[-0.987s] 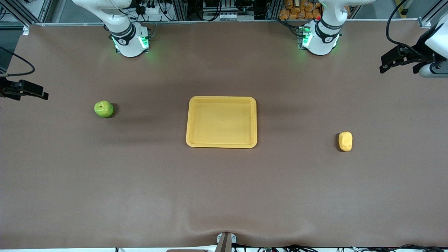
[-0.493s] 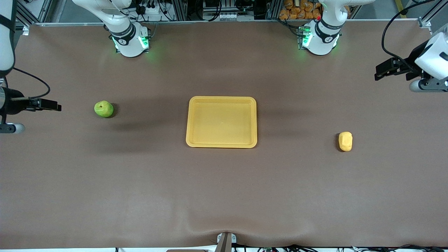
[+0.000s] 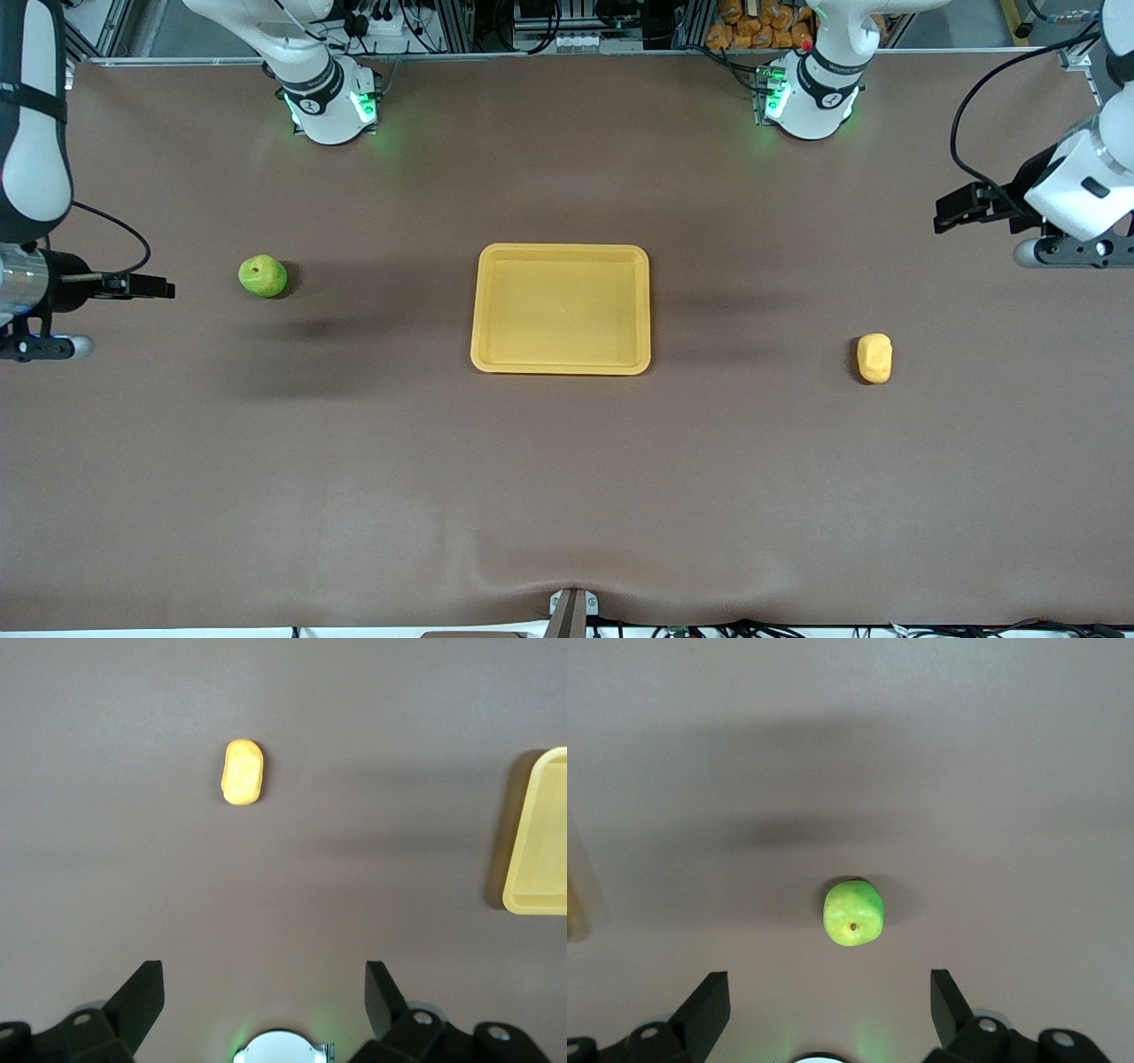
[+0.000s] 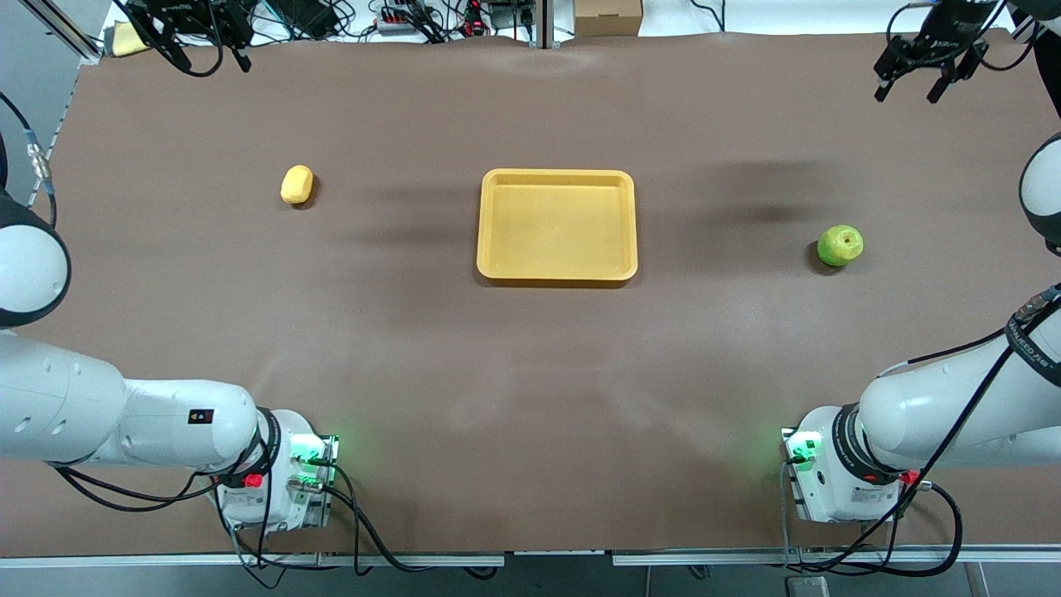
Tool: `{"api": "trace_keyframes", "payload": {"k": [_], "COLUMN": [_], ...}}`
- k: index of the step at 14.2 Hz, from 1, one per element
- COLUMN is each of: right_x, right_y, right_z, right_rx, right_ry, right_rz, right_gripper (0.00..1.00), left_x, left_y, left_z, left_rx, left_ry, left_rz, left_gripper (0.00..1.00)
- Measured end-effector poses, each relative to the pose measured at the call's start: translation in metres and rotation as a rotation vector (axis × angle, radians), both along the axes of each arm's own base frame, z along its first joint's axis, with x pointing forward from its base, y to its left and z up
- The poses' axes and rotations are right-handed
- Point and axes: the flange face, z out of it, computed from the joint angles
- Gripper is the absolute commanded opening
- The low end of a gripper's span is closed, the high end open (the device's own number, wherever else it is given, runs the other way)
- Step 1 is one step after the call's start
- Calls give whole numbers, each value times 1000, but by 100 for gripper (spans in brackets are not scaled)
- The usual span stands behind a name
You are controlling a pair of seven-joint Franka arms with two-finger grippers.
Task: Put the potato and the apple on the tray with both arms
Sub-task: 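Lower the right gripper to the apple while the left gripper reaches the potato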
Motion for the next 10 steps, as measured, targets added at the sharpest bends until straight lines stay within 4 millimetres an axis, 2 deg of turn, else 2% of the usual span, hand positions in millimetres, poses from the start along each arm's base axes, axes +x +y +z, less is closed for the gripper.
{"api": "trace_keyframes", "payload": {"k": [5,10], "right_x": [-14,-37], "right_y": [-1,-1], "right_z": [-40,-72], "right_rx": [2,1], "right_ry": [4,-23], "right_rz": [-7,-13], "right_gripper": [100,100], "left_x": [6,10], "left_y": [4,7], "left_z": [-35,-77], "left_rx": [-2,4], "left_ry": [-28,-44], "left_rz": [3,0], "left_gripper": [100,100]}}
